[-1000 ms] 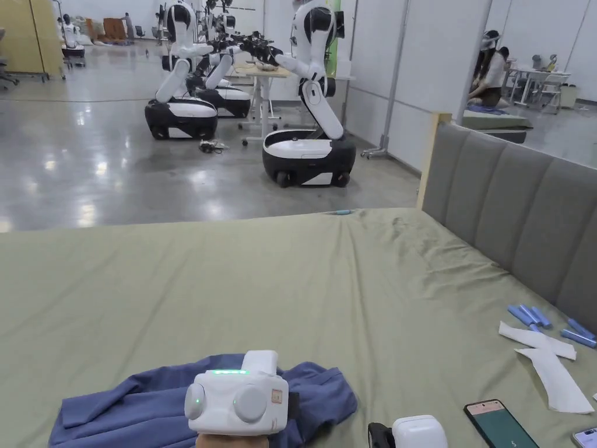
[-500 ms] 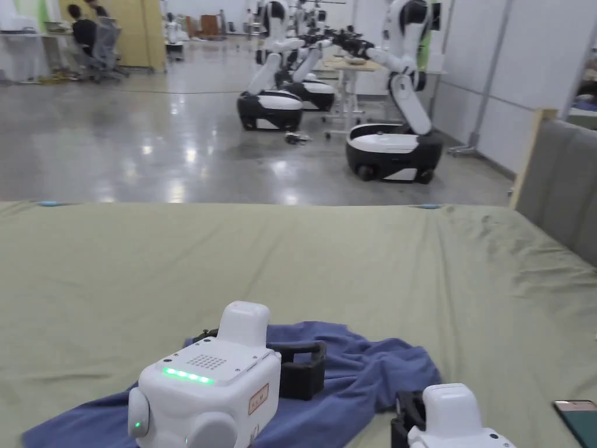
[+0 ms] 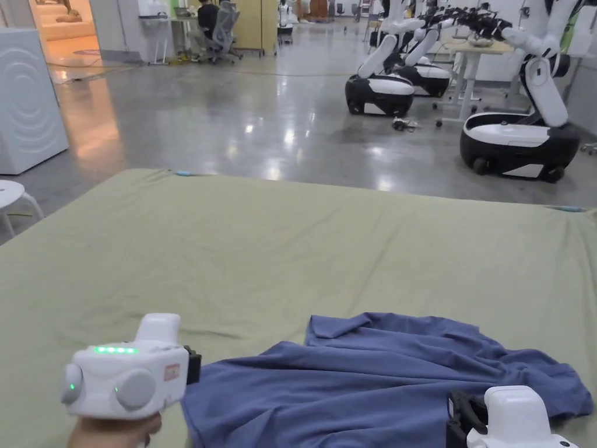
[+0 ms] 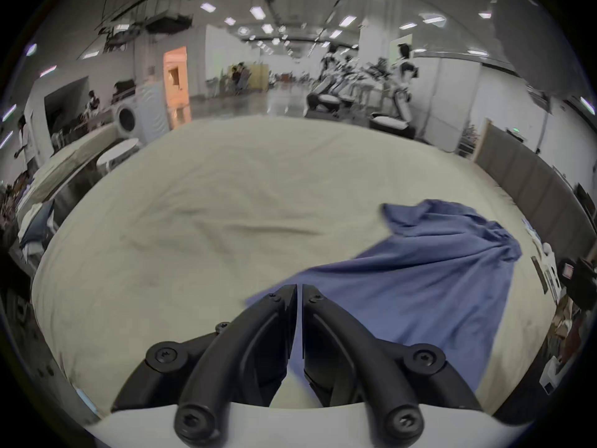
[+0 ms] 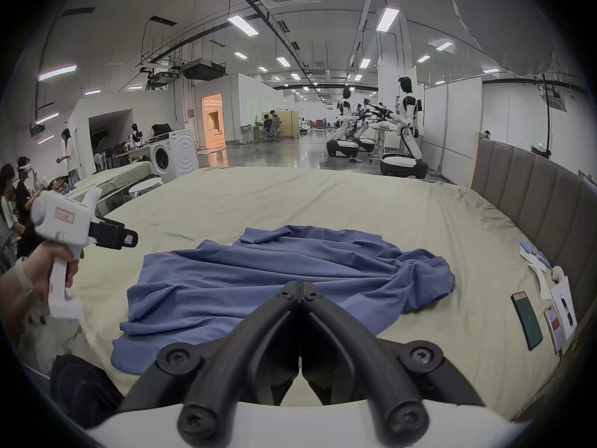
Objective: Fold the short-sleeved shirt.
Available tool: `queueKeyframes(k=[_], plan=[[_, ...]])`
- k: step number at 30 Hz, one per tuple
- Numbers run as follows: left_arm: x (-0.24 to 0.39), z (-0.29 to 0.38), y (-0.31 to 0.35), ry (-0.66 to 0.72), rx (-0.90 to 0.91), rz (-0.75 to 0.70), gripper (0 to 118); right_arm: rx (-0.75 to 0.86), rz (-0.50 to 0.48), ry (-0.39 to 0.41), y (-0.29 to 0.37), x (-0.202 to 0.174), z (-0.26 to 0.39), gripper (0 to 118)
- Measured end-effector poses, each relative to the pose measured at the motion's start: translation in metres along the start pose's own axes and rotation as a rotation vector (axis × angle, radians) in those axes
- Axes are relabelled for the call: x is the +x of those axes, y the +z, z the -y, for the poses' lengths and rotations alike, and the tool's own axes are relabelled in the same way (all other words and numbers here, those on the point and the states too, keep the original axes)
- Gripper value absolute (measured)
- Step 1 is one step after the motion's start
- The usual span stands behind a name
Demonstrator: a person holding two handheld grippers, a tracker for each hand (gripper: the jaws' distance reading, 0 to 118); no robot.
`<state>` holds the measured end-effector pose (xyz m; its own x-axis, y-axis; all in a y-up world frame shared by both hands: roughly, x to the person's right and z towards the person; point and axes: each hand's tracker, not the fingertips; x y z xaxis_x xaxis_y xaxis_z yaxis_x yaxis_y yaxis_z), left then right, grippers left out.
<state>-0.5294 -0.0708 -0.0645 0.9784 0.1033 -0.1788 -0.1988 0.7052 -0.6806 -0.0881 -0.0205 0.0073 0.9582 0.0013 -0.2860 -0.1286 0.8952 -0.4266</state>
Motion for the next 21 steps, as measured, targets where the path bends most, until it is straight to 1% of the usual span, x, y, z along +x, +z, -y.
queueKeyframes(k=[3,4,5,6,7,8,11,15,17,18,19,20,21], plan=[[-0.025,-0.008,-0.026,-0.053,-0.121,0.015,8,-0.012,0.001,0.001,-0.008,-0.004,-0.001,0],[-0.027,-0.008,-0.031,-0.078,-0.124,0.022,12,-0.017,-0.001,0.000,-0.010,-0.004,-0.001,0],[-0.028,-0.008,-0.036,-0.103,-0.109,0.013,32,-0.024,-0.001,0.001,-0.014,-0.004,-0.001,0],[-0.027,-0.008,-0.040,-0.140,-0.106,0.015,76,-0.030,0.002,0.005,-0.017,-0.004,-0.001,0],[-0.026,-0.008,-0.044,-0.143,-0.092,0.014,105,-0.033,0.006,0.008,-0.020,-0.004,0.000,0],[-0.027,-0.006,-0.050,-0.141,-0.092,0.027,116,-0.039,0.009,0.010,-0.023,-0.004,0.000,0],[-0.019,-0.008,-0.062,-0.152,-0.048,0.026,116,-0.055,0.012,0.011,-0.031,-0.002,0.003,0],[-0.005,-0.008,-0.077,-0.131,-0.098,0.030,116,-0.065,0.024,0.016,-0.033,0.002,0.002,0],[-0.005,-0.004,-0.087,-0.143,-0.168,0.020,113,-0.069,0.032,0.012,-0.033,0.007,0.003,0],[-0.003,-0.001,-0.092,-0.164,-0.205,0.020,100,-0.071,0.035,0.008,-0.034,0.010,0.004,0],[0.000,0.003,-0.094,-0.192,-0.233,0.022,91,-0.073,0.038,0.005,-0.034,0.013,0.004,0],[-0.002,0.004,-0.094,-0.193,-0.181,0.000,91,-0.074,0.044,0.004,-0.034,0.016,0.004,0],[-0.002,0.000,-0.089,-0.172,-0.181,0.006,76,-0.075,0.052,0.004,-0.033,0.020,0.004,0]])
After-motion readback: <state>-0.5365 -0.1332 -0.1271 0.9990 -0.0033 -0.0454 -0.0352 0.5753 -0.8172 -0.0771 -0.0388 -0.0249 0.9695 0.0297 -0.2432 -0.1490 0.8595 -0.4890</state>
